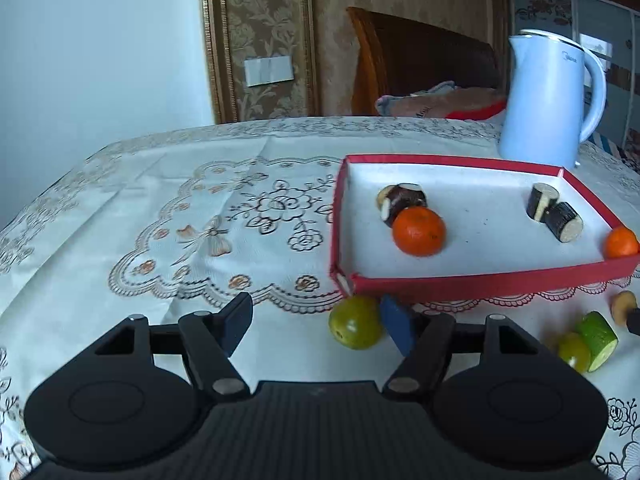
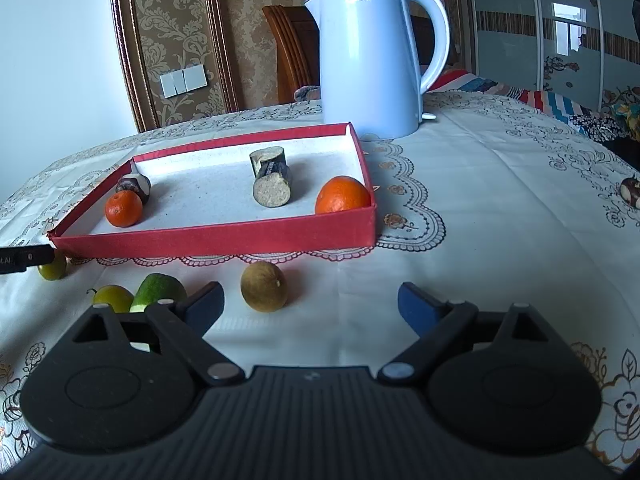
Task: Organize fruits
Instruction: 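Move right gripper to the brown round fruit while left gripper approaches a green lime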
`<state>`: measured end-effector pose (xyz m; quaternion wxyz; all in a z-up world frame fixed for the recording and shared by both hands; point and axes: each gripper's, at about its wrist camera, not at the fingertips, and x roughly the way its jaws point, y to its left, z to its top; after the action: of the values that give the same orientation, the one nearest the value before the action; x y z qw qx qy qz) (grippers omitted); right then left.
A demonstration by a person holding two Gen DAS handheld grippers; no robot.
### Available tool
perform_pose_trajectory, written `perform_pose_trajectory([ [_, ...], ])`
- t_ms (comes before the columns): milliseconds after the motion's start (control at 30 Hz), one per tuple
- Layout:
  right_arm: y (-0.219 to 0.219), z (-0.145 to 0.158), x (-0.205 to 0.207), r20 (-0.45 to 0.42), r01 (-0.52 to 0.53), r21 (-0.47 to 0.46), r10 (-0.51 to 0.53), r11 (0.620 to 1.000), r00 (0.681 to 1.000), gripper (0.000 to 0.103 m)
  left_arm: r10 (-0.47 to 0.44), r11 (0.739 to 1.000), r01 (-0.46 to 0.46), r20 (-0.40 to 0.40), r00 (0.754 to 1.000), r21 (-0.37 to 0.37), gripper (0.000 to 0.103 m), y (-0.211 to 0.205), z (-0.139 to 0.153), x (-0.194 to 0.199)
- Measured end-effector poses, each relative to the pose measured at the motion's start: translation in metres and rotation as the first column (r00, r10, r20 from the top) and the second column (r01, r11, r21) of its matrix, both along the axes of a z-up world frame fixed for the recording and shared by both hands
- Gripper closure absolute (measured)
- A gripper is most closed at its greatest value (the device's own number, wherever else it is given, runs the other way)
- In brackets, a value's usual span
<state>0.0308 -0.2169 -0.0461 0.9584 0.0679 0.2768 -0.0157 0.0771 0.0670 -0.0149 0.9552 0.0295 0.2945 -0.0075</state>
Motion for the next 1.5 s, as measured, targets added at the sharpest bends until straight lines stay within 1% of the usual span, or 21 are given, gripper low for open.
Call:
perform_pose_trajectory([
  [167, 0.0, 0.0, -0.001, 0.005, -0.005, 0.0, 0.005, 1.0, 1.0, 0.01, -0.016, 0.999, 0.015, 0.014, 1.0, 0.042, 0.032, -0.011, -0.005, -0.003],
  [300, 0.006, 0.001, 0.0, -0.006, -0.018, -0.038, 0.018, 0.999, 1.0, 0.01, -0.016, 1.0, 0.016, -0.003, 1.0, 0.015, 0.032, -0.011, -0.008, 0.001],
  [400, 0.012, 0.001, 0.003, -0.022, -0.022, -0.073, 0.02, 0.997, 1.0, 0.01, -0.006, 1.0, 0.006, 0.002, 1.0, 0.024, 0.032, -0.014, -0.007, 0.0],
  [500, 0.015, 0.002, 0.006, -0.032, -0.029, -0.09, 0.026, 0.996, 0.999, 0.01, -0.024, 1.0, 0.024, -0.003, 1.0, 0.011, 0.032, -0.015, -0.007, -0.001],
  [567, 0.017, 0.002, 0.009, -0.042, -0.027, -0.102, 0.023, 0.994, 0.999, 0.01, -0.029, 0.999, 0.029, 0.001, 1.0, 0.018, 0.032, -0.016, -0.007, -0.002],
  [700, 0.018, 0.002, 0.013, -0.048, -0.029, -0.096, 0.024, 0.995, 0.999, 0.01, -0.034, 0.999, 0.034, 0.013, 0.999, 0.01, 0.032, -0.016, -0.006, -0.002],
  [767, 0.019, 0.002, 0.015, -0.053, -0.032, -0.094, 0.027, 0.995, 0.998, 0.01, -0.024, 1.0, 0.024, -0.013, 1.0, 0.014, 0.032, -0.016, -0.01, 0.002],
  [833, 0.018, 0.003, 0.016, -0.053, -0.033, -0.088, 0.028, 0.996, 0.998, 0.01, -0.034, 0.999, 0.035, -0.039, 0.999, 0.023, 0.032, -0.019, -0.013, 0.001],
  [933, 0.018, 0.003, 0.018, -0.057, -0.031, -0.084, 0.026, 0.996, 0.998, 0.01, -0.04, 0.998, 0.041, -0.01, 0.999, 0.047, 0.032, -0.021, -0.012, -0.005],
  [1000, 0.018, 0.002, 0.018, -0.055, -0.029, -0.081, 0.025, 0.996, 0.998, 0.01, -0.032, 0.999, 0.032, -0.003, 0.999, 0.031, 0.032, -0.018, -0.011, -0.003],
  [1033, 0.017, 0.002, 0.018, -0.055, -0.029, -0.08, 0.024, 0.996, 0.998, 0.01, -0.028, 0.999, 0.028, -0.013, 1.0, 0.025, 0.032, -0.016, -0.012, -0.001],
  [1133, 0.017, 0.002, 0.018, -0.054, -0.028, -0.075, 0.024, 0.997, 0.998, 0.01, -0.022, 1.0, 0.022, -0.037, 0.999, 0.021, 0.032, -0.014, -0.016, 0.002],
  [1267, 0.016, 0.001, 0.019, -0.056, -0.028, -0.068, 0.024, 0.997, 0.998, 0.01, -0.013, 1.0, 0.013, -0.034, 0.999, 0.014, 0.033, -0.013, -0.017, 0.004],
  [1400, 0.015, 0.002, 0.019, -0.053, -0.027, -0.062, 0.023, 0.998, 0.998, 0.011, -0.03, 0.997, 0.031, -0.019, 0.999, 0.065, 0.033, -0.023, -0.019, 0.003],
  [1433, 0.015, 0.002, 0.019, -0.053, -0.025, -0.062, 0.022, 0.998, 0.998, 0.011, -0.033, 0.997, 0.034, -0.016, 0.999, 0.075, 0.034, -0.025, -0.019, 0.003],
  [1467, 0.015, 0.002, 0.019, -0.054, -0.024, -0.063, 0.02, 0.998, 0.998, 0.012, -0.034, 0.996, 0.035, -0.016, 0.999, 0.08, 0.043, -0.026, -0.019, 0.003],
  [1500, 0.015, 0.001, 0.019, -0.055, -0.023, -0.064, 0.02, 0.998, 0.998, 0.012, -0.036, 0.996, 0.038, -0.023, 0.999, 0.08, 0.045, -0.026, -0.019, 0.004],
])
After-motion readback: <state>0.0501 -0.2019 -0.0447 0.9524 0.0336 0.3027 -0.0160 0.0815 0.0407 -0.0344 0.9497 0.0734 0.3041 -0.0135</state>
